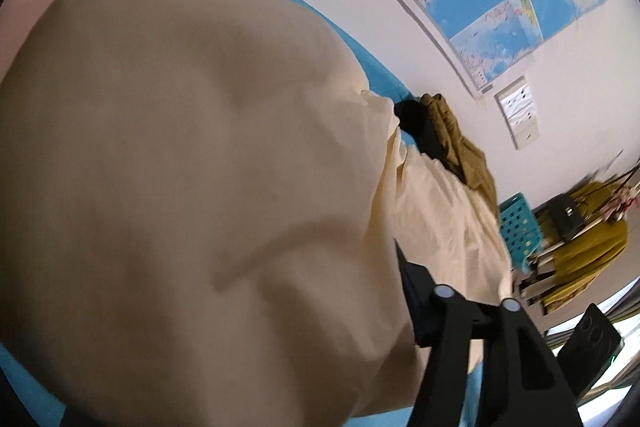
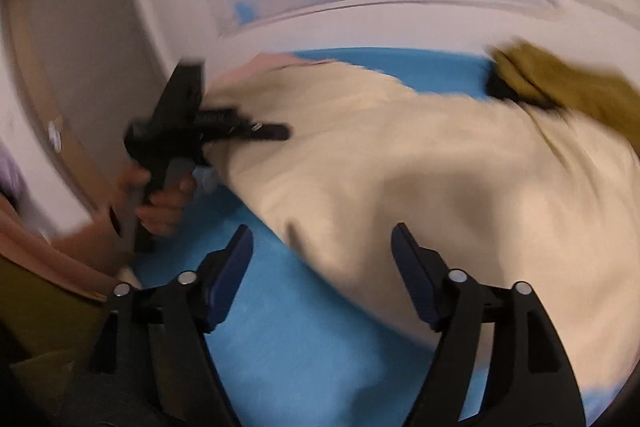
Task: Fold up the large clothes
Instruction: 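Grasp the shirt bundle end with the right tool and roll it over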
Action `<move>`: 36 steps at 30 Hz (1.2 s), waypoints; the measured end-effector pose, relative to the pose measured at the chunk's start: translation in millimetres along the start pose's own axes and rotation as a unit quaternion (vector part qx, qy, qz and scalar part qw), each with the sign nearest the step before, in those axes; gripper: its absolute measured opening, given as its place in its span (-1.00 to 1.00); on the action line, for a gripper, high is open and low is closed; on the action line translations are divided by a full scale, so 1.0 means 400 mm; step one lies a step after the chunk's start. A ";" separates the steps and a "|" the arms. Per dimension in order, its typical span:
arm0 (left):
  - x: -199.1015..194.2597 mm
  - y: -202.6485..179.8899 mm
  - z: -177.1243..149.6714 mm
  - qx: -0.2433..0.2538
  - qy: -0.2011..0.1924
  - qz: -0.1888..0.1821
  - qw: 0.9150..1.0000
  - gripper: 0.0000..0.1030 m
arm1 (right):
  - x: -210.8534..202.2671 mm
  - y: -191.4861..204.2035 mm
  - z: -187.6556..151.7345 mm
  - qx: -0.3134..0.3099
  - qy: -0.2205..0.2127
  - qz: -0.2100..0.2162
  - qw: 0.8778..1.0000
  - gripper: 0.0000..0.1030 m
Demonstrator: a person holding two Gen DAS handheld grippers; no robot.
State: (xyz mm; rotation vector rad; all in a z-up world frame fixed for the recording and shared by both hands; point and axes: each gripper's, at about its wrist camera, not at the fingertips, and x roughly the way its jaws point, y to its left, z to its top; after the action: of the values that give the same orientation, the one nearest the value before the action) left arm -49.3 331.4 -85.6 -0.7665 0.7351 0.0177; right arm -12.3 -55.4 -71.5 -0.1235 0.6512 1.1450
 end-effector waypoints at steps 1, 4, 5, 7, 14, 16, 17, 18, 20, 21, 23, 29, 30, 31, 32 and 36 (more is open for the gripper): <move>0.000 -0.010 -0.003 0.012 0.000 0.013 1.000 0.02 | -0.027 -0.030 -0.011 0.030 -0.005 0.001 1.000 0.46; -0.001 -0.034 -0.007 0.040 -0.002 0.038 0.998 -0.07 | -0.112 -0.151 -0.078 0.161 -0.015 0.011 0.987 0.53; -0.002 -0.040 -0.007 0.045 -0.003 0.041 0.998 -0.07 | -0.130 -0.182 -0.097 0.190 -0.019 0.008 0.982 0.53; -0.004 -0.043 -0.006 0.048 -0.004 0.043 0.998 -0.09 | -0.161 -0.234 -0.142 0.250 -0.030 -0.003 0.968 0.53; 0.005 -0.029 0.000 0.044 0.003 0.037 0.998 -0.09 | -0.151 -0.330 -0.177 0.346 -0.053 -0.040 0.936 0.50; -0.006 -0.009 0.007 0.044 0.003 0.036 0.998 -0.09 | -0.147 -0.333 -0.176 0.351 -0.066 -0.049 0.933 0.51; -0.008 -0.007 0.006 0.044 0.003 0.036 0.998 -0.09 | -0.145 -0.334 -0.175 0.353 -0.072 -0.054 0.931 0.51; -0.010 -0.003 0.005 0.044 0.003 0.035 0.998 -0.09 | -0.146 -0.336 -0.175 0.356 -0.079 -0.057 0.929 0.51; -0.008 -0.002 0.003 0.043 0.004 0.033 0.999 -0.09 | -0.140 -0.333 -0.173 0.362 -0.094 -0.071 0.925 0.51; -0.003 -0.002 -0.001 0.042 0.004 0.033 0.999 -0.09 | -0.140 -0.334 -0.173 0.367 -0.099 -0.079 0.922 0.49; -0.005 0.003 -0.003 0.041 0.005 0.030 0.999 -0.08 | -0.147 -0.336 -0.180 0.381 -0.111 -0.088 0.914 0.45; 0.010 -0.005 -0.007 0.049 0.008 0.027 0.998 -0.06 | -0.194 -0.352 -0.218 0.405 -0.131 -0.107 0.898 0.47; 0.014 -0.010 -0.007 0.051 0.008 0.028 0.998 -0.05 | -0.190 -0.352 -0.213 0.406 -0.129 -0.113 0.898 0.47; 0.015 -0.011 -0.009 0.053 0.007 0.028 0.998 -0.04 | -0.183 -0.352 -0.205 0.404 -0.129 -0.111 0.899 0.50; 0.013 -0.011 -0.010 0.053 0.007 0.027 0.998 -0.04 | -0.171 -0.353 -0.193 0.400 -0.129 -0.106 0.901 0.55; 0.011 -0.007 -0.013 0.054 0.007 0.025 0.998 -0.04 | -0.122 -0.369 -0.140 0.386 -0.125 -0.106 0.908 0.58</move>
State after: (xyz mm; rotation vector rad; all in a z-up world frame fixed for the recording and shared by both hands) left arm -48.2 325.0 -88.9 -0.6467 0.7632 0.0174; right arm 80.9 -180.9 -124.8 0.6082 0.7938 0.6142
